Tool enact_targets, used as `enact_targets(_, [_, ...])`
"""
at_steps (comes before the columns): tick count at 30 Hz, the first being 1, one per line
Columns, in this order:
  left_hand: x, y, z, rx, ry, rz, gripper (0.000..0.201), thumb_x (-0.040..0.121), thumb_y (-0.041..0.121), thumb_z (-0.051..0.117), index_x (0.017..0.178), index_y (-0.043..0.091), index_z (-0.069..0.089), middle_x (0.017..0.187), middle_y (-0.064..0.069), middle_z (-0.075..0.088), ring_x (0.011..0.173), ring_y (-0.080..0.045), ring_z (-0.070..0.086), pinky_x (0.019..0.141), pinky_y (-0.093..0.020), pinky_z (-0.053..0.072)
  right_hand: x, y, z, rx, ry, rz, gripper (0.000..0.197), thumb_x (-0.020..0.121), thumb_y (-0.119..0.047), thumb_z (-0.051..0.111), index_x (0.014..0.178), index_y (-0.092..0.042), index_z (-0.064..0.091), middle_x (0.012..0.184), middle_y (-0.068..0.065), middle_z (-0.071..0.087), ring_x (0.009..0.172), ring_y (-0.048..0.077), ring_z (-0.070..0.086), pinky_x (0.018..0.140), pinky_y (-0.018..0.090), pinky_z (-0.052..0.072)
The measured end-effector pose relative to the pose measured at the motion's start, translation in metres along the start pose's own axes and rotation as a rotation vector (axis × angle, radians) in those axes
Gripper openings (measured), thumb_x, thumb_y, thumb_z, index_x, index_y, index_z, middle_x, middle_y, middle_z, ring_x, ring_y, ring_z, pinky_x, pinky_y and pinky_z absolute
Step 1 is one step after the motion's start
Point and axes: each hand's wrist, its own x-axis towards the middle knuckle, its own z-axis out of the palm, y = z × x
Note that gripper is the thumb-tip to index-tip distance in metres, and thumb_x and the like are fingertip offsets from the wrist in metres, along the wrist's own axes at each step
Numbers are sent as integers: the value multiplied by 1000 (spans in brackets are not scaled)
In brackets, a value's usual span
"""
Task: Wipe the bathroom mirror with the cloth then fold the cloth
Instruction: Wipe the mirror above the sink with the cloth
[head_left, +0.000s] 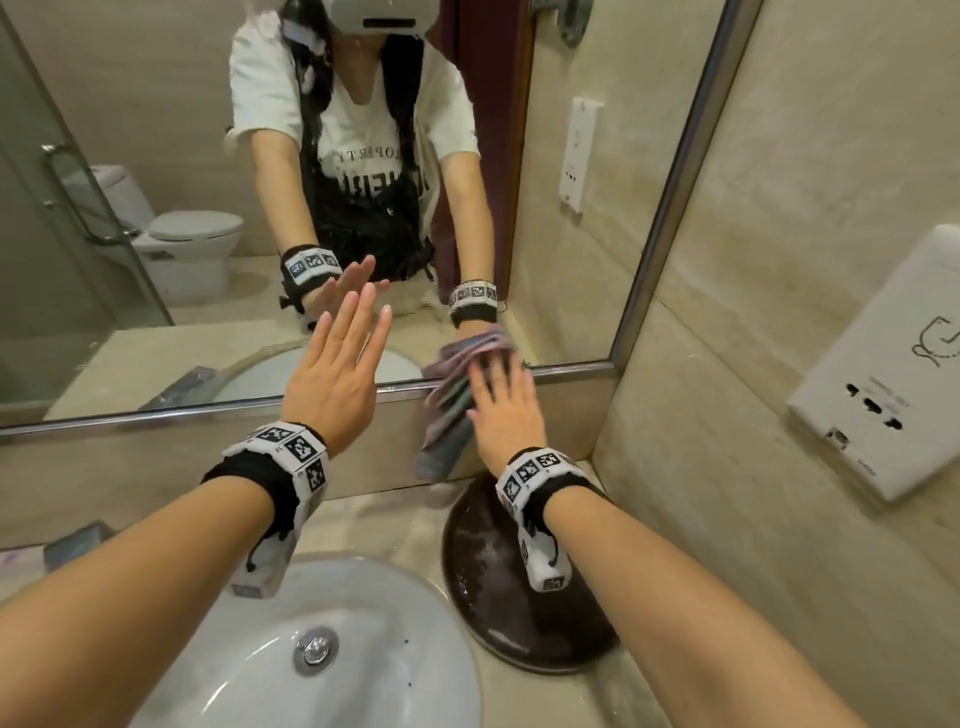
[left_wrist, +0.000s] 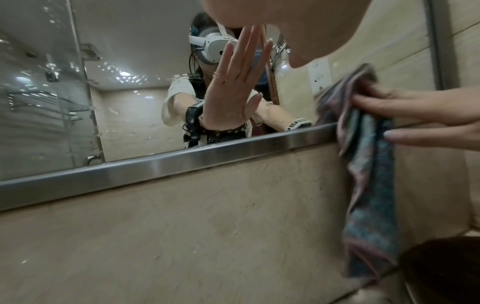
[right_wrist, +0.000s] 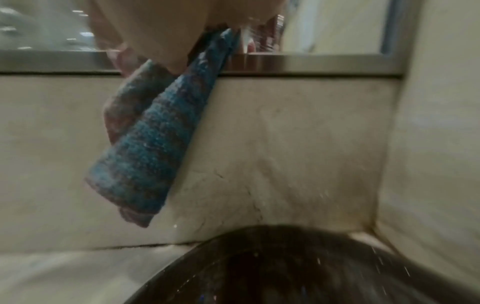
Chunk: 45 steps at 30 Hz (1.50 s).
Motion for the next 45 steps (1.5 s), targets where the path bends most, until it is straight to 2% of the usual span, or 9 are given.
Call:
enact_targets(3, [2,4,1,3,-10,-8,65,85,8,33,147,2,14,156,-14,1,145,-24,-9,117,-40,-4,-2,40,-1,243,0,425,66,99,-35,31,149,-2,2,156,25,-3,146,37,0,119,46,2])
enact_targets(6, [7,14,4,-2,-2,26,66,84,8,30,147,2,14,156,-15,3,144,-22,-12,117,-38,-8,0,70,-9,326,23,531,60,100,-28,32,147,3,11,155,25,8,145,37,7,119,46,8])
enact_targets(17, [21,41,12,-68,14,74,77,79,0,53,146,2,15,155,-17,9,143,-20,-19,116,-38,-6,2,17,-18,228,115,-51,58,100,-26,32,151,-14,6,160,9,1,147,28,0,121,45,2])
enact_targets(21, [18,30,5,-53,16,29,74,81,1,50,146,2,14,155,-18,10,143,-19,-19,116,-37,-7,13,29,-34,459,306,349,62,99,-28,34,149,-6,6,158,16,0,147,29,1,121,43,6])
enact_targets(24, [11,17,0,-39,-1,17,77,81,2,54,146,2,13,155,-16,8,142,-19,-20,116,-37,-8,34,57,-54,450,413,530,72,94,-22,43,148,2,1,157,21,-3,146,34,-3,120,39,-7])
enact_targets(31, [16,-9,-14,-25,24,-42,78,77,1,52,147,1,16,156,-17,6,145,-27,-2,118,-42,0,47,29,-92,-36,443,-49,77,85,-24,56,149,-8,17,156,18,16,143,43,11,115,53,8])
enact_targets(35, [22,-17,-26,-19,71,-65,73,77,6,37,146,1,16,156,-21,7,144,-24,-12,117,-42,3,53,0,-83,-260,302,-485,66,85,-31,60,145,-19,34,154,7,28,143,36,21,112,53,11])
enact_targets(41, [7,-23,-41,-38,90,-124,81,75,3,60,145,1,20,155,-20,9,142,-18,-22,115,-37,-4,45,-13,-62,-600,58,-651,54,84,-45,53,135,-28,49,150,0,38,141,31,30,111,53,20])
enact_targets(45, [0,-30,-48,-29,73,-152,84,73,3,63,145,1,21,155,-20,12,141,-17,-24,115,-36,-6,43,-18,-59,-687,-65,-695,62,93,-47,42,147,-23,27,159,4,9,146,32,1,116,53,5])
